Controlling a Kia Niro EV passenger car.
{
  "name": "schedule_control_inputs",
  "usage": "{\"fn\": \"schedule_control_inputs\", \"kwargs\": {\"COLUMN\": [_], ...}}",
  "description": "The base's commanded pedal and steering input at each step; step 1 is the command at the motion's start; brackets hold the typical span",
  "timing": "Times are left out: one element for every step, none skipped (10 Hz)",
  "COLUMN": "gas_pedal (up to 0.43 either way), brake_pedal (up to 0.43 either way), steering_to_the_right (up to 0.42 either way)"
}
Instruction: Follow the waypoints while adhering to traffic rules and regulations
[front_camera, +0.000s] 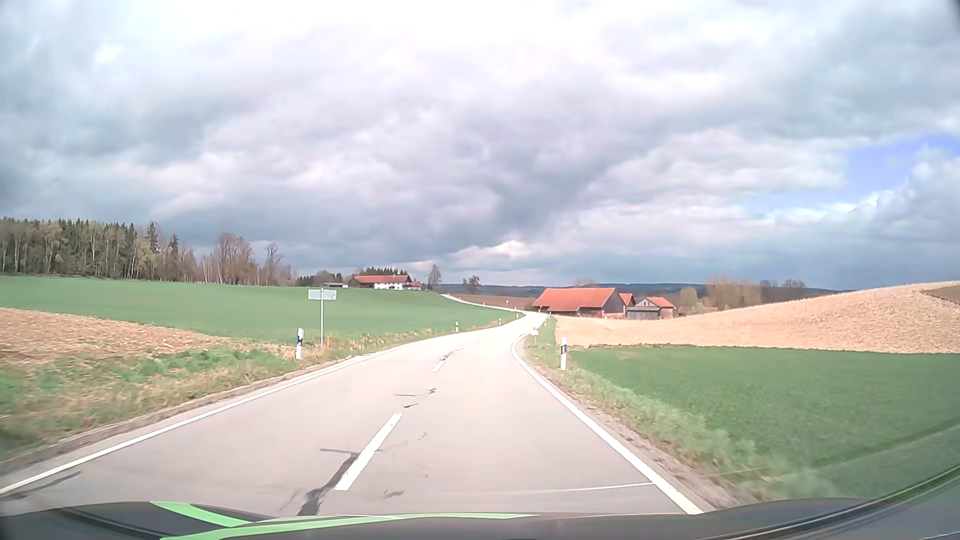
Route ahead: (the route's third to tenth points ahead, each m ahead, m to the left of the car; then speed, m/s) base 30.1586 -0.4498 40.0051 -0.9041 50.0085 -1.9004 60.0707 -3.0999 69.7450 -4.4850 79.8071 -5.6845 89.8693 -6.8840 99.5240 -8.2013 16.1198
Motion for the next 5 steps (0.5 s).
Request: {"fn": "schedule_control_inputs", "kwargs": {"gas_pedal": [0.047,0.047,0.047,0.047,0.047], "brake_pedal": [0.000,0.000,0.000,0.000,0.000], "steering_to_the_right": [0.000,0.000,0.001,0.001,0.003]}}
